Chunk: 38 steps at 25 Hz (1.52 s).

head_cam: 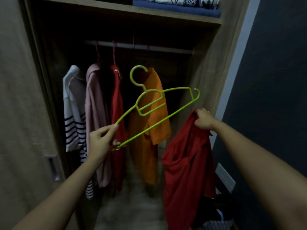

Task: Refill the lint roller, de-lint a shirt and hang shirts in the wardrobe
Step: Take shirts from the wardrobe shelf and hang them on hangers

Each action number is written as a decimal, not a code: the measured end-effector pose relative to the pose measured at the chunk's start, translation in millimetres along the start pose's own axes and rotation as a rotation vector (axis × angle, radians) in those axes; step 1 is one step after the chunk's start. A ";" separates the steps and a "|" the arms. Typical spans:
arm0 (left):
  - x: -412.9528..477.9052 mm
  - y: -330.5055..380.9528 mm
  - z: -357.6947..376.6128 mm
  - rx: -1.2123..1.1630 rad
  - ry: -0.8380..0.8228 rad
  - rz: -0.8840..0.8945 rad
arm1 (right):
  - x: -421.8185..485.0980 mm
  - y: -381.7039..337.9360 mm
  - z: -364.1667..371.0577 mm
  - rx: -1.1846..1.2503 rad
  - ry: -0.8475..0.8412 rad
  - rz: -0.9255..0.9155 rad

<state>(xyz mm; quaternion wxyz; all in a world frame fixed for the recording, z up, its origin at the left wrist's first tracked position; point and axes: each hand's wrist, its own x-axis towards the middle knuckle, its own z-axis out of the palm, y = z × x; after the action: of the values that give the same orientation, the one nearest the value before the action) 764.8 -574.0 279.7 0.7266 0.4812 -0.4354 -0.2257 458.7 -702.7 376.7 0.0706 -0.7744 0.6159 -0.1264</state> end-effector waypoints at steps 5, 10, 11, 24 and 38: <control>-1.6 -4.5 -49.0 -0.023 -0.064 -0.114 | -13.3 0.9 -10.0 0.418 0.110 -0.002; -3.8 0.8 -21.7 0.028 -0.252 -0.103 | -38.7 -34.5 -17.5 0.381 0.024 -0.205; -4.4 3.3 -12.3 0.012 -0.270 -0.082 | -43.4 -42.2 -15.2 0.284 0.033 -0.300; -115.2 -41.4 81.9 0.559 -0.277 0.630 | -48.2 -24.0 -11.0 -0.221 0.676 -0.623; -29.3 -84.8 35.4 0.602 -1.035 -0.479 | -60.3 48.1 5.2 -0.384 0.474 -0.810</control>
<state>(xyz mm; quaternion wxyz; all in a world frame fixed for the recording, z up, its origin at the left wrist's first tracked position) 727.3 -606.8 197.1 0.1853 0.5769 -0.6543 -0.4526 402.5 -655.5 352.4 -0.2694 -0.9003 0.2772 -0.2003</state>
